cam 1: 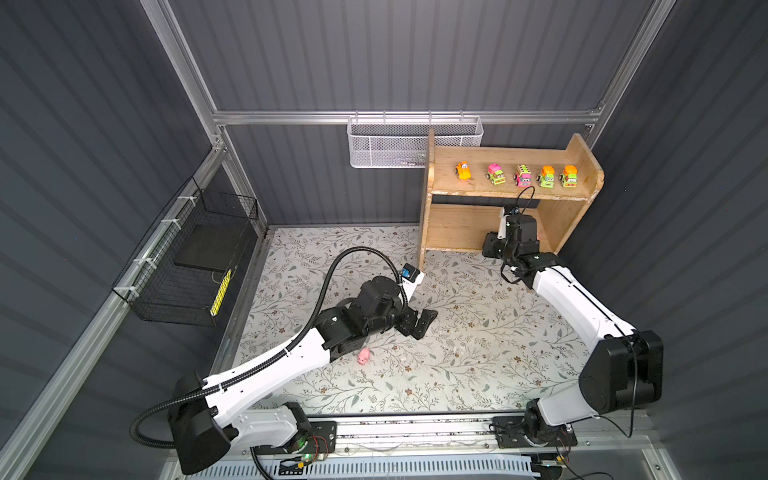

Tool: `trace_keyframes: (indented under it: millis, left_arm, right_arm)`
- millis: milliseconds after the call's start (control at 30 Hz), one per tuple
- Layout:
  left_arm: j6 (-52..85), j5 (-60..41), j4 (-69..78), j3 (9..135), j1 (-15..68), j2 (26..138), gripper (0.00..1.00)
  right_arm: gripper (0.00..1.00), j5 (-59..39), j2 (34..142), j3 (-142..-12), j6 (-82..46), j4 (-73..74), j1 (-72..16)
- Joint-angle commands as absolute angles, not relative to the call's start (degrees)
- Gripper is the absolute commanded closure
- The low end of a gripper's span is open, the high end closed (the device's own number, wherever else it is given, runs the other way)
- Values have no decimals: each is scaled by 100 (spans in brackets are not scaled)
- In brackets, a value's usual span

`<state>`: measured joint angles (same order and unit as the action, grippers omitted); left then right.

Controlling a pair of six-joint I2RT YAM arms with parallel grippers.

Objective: Place and organize the plastic toys onto the shelf
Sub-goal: 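Carry the pink pig toward the lower shelf with the right gripper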

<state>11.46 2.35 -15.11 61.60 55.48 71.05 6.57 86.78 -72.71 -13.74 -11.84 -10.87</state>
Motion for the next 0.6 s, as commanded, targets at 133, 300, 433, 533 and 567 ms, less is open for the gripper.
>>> trace_keyframes:
  millis: [133,300,433,533,567]
  left_arm:
    - [791,290,-1442,6494,5534,7338,0]
    - [762,316,-1440,6489,5531,7356,0]
    - [747,343,-1463,6494,5529,7359,0]
    - [742,359,-1485,6478,5530,7338,0]
    - [738,363,-1483,6478,5530,7337,0]
  right_arm:
    - [72,488,8909,-7641,-1250,-1239,-1046]
    - [71,468,9037,-7741,-1240,-1239,-1046]
    - [71,488,9122,-7812,-1230,-1265,-1037]
    - [70,456,9151,-7848,-1231,-1285,-1037]
    - [70,461,9152,-7849,-1231,-1296,-1037]
